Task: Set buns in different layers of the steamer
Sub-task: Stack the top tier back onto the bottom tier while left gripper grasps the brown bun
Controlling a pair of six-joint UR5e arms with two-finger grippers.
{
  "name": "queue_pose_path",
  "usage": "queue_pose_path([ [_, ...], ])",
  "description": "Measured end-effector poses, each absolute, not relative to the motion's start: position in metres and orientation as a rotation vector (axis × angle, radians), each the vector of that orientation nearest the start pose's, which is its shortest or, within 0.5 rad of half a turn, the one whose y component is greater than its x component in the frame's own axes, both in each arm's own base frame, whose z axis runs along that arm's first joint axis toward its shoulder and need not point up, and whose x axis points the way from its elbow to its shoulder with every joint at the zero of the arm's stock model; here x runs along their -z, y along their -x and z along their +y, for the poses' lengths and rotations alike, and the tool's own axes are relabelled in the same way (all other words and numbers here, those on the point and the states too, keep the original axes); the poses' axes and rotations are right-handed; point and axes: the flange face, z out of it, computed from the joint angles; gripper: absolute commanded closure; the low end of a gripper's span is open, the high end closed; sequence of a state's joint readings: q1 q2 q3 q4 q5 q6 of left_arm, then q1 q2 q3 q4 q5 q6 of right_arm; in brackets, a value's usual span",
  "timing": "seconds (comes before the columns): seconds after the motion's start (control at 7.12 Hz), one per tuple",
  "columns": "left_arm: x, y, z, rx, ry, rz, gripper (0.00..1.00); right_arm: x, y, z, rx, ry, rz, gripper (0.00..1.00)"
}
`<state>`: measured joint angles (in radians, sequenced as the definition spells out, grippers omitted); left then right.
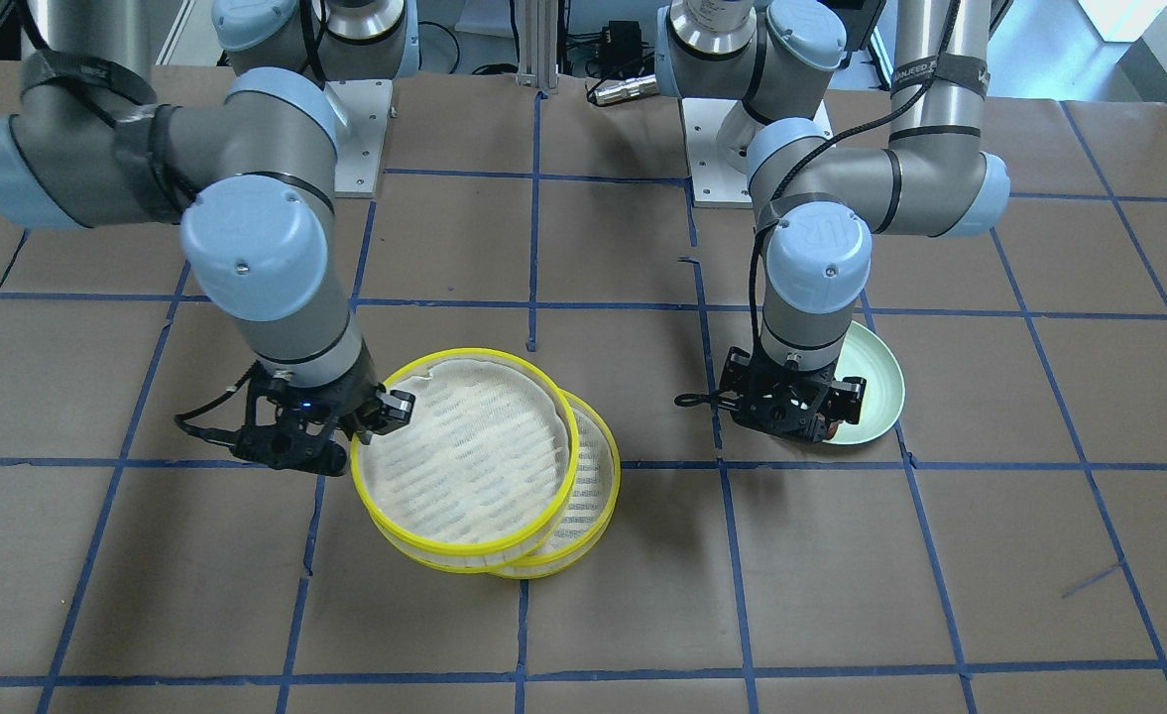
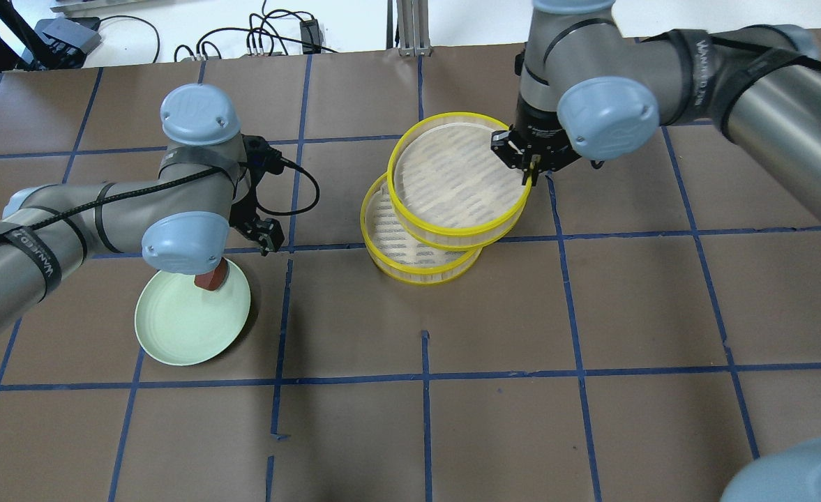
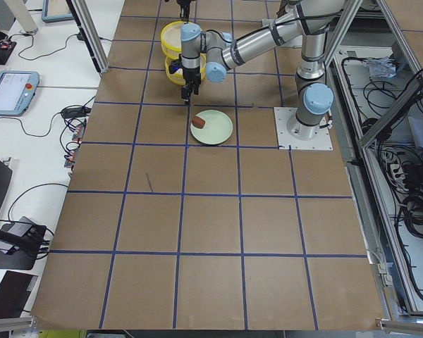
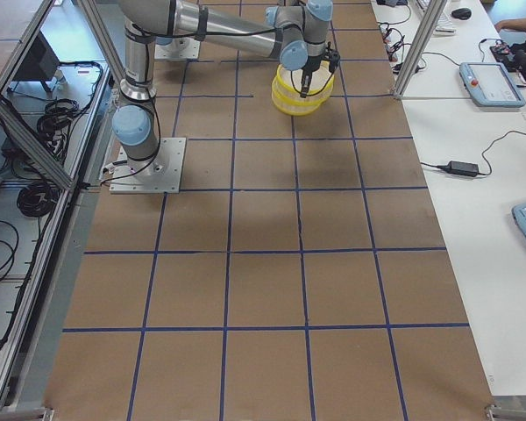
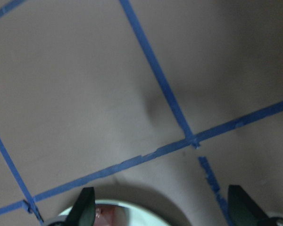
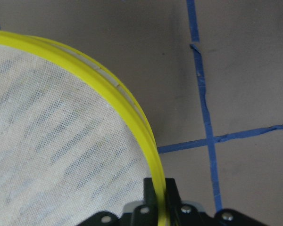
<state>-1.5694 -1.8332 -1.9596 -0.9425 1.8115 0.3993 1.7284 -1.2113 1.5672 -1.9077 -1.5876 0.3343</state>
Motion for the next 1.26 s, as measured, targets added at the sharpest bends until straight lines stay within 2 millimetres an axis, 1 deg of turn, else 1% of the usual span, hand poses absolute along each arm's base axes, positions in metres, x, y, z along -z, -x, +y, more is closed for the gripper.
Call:
queue_pose_path([
  [0.14,-0.226,0.099,-0.513,-0.150,-0.563,2.834,0.00,-0.315,-0.247,-0.590,-0.007,-0.301,3.144,0.94],
  [0.28,-0.220,0.092,-0.511,-0.175,-0.549,2.829,0.00,-0.308,-0.257,-0.590,-0.014,-0.308,3.145,0.94],
  [0.42,-0.216,0.083,-0.512,-0.192,-0.528,2.831,0.02,-0.303,-0.264,-0.588,-0.023,-0.310,3.148,0.94],
  [0.7,-0.205,0.069,-0.515,-0.228,-0.499,2.840,0.11,-0.295,-0.269,-0.583,-0.041,-0.305,3.158,0.94],
  [0.84,-0.197,0.068,-0.516,-0.248,-0.497,2.844,0.20,-0.294,-0.269,-0.582,-0.040,-0.299,3.166,0.93],
  [0.98,-0.191,0.067,-0.518,-0.262,-0.497,2.846,0.48,-0.294,-0.268,-0.582,-0.035,-0.292,3.181,0.93],
  [1.12,-0.189,0.066,-0.520,-0.267,-0.498,2.837,0.74,-0.292,-0.266,-0.581,-0.035,-0.291,3.194,0.93],
  [1.26,-0.190,0.063,-0.521,-0.272,-0.500,2.808,0.86,-0.290,-0.266,-0.580,-0.041,-0.290,3.199,0.93],
])
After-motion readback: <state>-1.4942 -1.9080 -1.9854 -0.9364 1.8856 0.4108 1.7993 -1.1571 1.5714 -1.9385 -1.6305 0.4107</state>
